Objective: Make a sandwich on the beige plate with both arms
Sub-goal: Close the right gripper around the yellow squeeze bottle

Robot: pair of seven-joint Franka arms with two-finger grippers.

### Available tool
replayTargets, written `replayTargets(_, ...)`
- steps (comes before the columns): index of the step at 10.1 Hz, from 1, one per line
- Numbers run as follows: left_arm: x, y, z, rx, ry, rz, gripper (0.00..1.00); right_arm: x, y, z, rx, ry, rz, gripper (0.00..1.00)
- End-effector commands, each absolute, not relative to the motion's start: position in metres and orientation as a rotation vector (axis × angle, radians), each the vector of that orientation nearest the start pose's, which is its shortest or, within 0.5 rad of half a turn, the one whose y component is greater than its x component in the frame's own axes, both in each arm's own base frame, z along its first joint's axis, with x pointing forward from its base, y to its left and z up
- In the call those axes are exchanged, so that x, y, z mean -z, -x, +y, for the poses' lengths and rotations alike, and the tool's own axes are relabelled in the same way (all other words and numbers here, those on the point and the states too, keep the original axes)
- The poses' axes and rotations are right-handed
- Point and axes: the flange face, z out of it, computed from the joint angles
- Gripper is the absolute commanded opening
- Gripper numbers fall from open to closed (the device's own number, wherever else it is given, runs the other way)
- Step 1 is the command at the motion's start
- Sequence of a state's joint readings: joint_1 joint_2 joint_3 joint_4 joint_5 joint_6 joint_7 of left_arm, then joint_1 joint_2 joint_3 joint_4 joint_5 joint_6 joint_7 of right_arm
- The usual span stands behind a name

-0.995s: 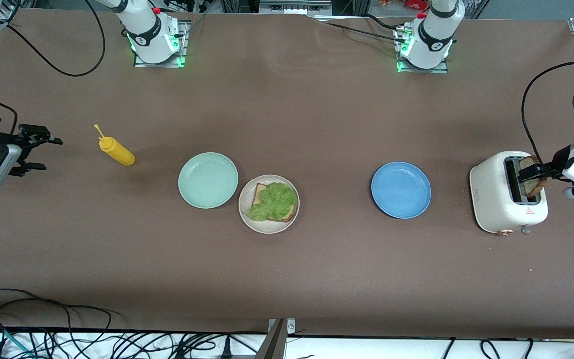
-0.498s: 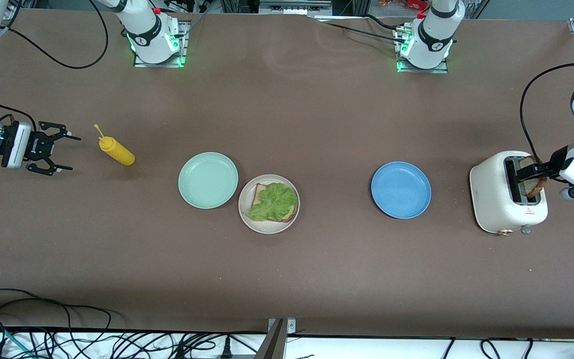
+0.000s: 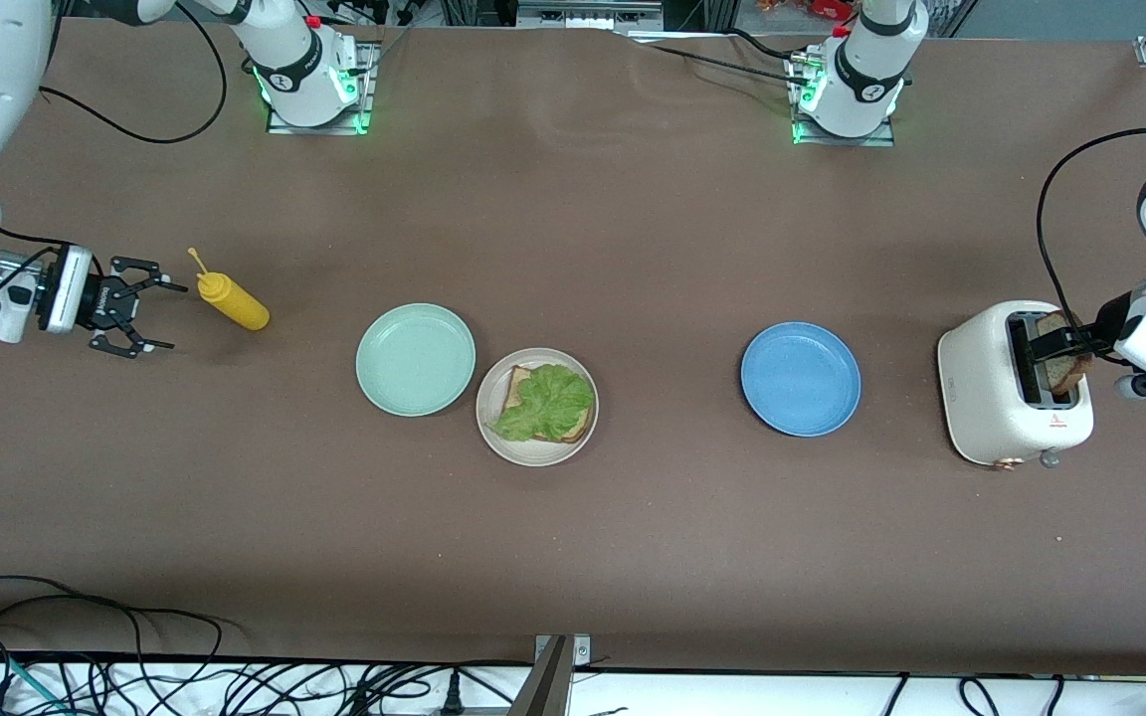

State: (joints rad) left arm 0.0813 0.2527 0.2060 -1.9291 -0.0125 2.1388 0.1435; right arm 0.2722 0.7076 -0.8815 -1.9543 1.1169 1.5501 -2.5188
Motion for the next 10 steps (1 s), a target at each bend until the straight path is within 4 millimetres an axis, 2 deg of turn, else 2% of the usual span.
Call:
replayTargets(1,-0.359,-0.58,0.17,-0.077,3.12,-0.223,1.0,-0.167,-0.487,-0.216,0.724,1.809,-1.475,1.0)
replayTargets(3,-0.358,-0.581,0.169,-0.08,3.12,-0.218,1.0,-0.149,-0.475,-0.204,0.761,1.748,-1.426,1.0)
replayTargets(6,-0.358,-0.58,0.17,-0.082,3.12,-0.218,1.0,-0.131,-0.449,-0.203,0.828,1.675,-1.363,1.0)
replayTargets(10,-0.356,-0.58,0.17,-0.087,3.12,-0.218,1.0,-0.125,-0.454,-0.187,0.857,1.654,-1.353,0.97)
